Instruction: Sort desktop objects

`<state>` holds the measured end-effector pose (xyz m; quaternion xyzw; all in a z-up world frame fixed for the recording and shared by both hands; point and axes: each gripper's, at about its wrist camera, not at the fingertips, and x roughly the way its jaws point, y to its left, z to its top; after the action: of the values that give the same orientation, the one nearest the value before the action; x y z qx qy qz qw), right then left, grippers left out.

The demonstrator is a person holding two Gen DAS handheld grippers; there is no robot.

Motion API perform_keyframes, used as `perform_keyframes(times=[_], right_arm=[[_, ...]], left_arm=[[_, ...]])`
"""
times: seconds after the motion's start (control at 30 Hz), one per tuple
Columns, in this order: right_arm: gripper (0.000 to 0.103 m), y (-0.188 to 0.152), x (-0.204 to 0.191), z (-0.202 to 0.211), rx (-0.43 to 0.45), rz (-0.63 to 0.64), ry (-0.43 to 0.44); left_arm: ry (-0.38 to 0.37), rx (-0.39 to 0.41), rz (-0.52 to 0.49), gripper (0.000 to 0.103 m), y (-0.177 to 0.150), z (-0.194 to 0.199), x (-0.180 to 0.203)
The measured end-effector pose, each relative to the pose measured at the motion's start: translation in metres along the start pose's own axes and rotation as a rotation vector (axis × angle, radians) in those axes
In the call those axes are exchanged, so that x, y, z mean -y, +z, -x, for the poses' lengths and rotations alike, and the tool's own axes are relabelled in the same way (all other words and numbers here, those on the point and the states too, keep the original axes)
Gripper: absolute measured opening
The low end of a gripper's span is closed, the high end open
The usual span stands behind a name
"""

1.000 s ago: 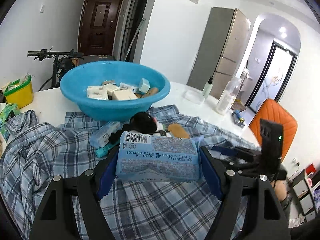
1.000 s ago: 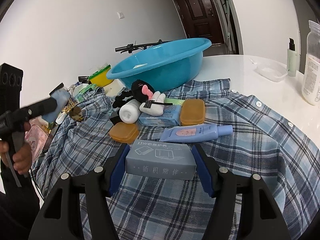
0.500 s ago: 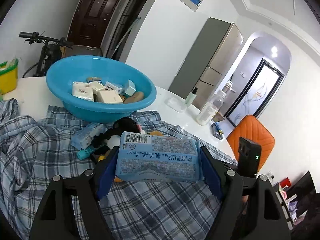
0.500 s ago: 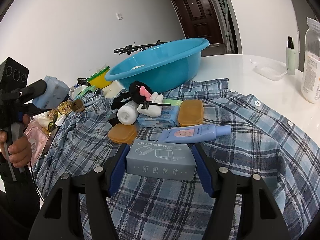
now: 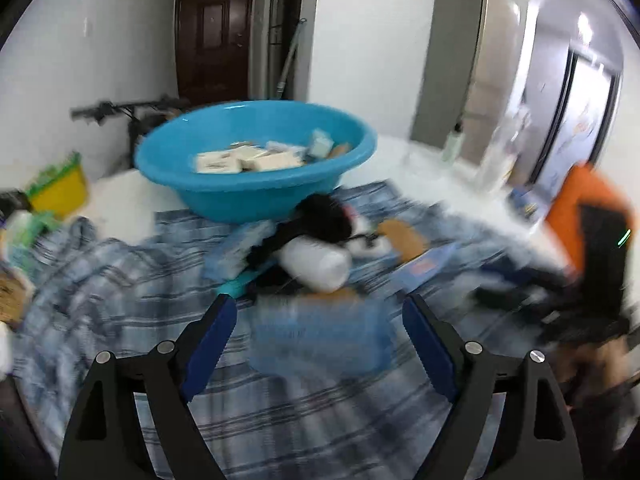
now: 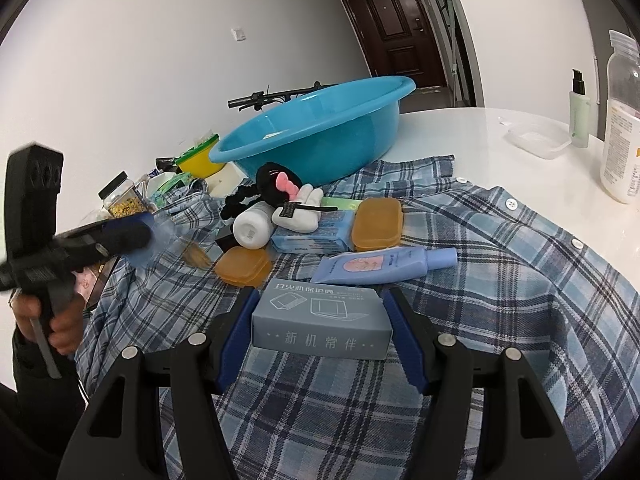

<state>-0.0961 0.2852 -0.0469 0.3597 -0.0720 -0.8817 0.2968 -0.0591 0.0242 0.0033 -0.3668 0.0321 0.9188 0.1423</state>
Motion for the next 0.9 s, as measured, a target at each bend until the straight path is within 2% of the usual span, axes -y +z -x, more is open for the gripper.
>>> perform_keyframes(times=[0.1, 0.23, 0.3, 0.4, 0.63, 0.7, 0.73, 0.77, 0.9], right_arm=[[0.063, 0.0, -0.001, -0.001, -0.003, 0.003, -0.002], [0.063, 0.0, -0.004, -0.001, -0.006, 0.008, -0.001], [0.063, -0.001, -0.003, -0.002, -0.009, 0.008, -0.001], [0.063, -0.001, -0.002, -0.004, -0.015, 0.005, -0.002], [0.063, -0.002, -0.006, -0.006, -0.025, 0.015, 0.001], [0.063, -0.002, -0.005, -0.006, -0.024, 0.013, -0.005], [0.063, -0.003, -0.005, -0.006, -0.025, 0.011, -0.005], [0.063, -0.003, -0.005, -0.006, -0.025, 0.01, -0.006], [0.063, -0.003, -0.005, -0.007, -0.027, 0.008, -0.008]], left_arm=[[0.023, -0.035, -0.03, 0.087, -0.013, -0.009, 0.004], [0.015, -0.073, -0.037, 0.087, -0.026, -0.013, 0.005], [0.04, -0.099, -0.036, 0.087, -0.033, -0.014, 0.005], [0.075, -0.126, -0.056, 0.095, -0.047, -0.019, 0.004], [0.107, -0.17, -0.002, 0.097, -0.058, -0.035, -0.014], [0.093, -0.161, 0.019, 0.078, -0.061, -0.033, -0.016], [0.092, -0.166, 0.033, 0.055, -0.063, -0.031, -0.018], [0.088, -0.169, 0.041, 0.047, -0.064, -0.031, -0.019], [0.056, -0.156, 0.086, 0.043, -0.068, -0.019, -0.023]])
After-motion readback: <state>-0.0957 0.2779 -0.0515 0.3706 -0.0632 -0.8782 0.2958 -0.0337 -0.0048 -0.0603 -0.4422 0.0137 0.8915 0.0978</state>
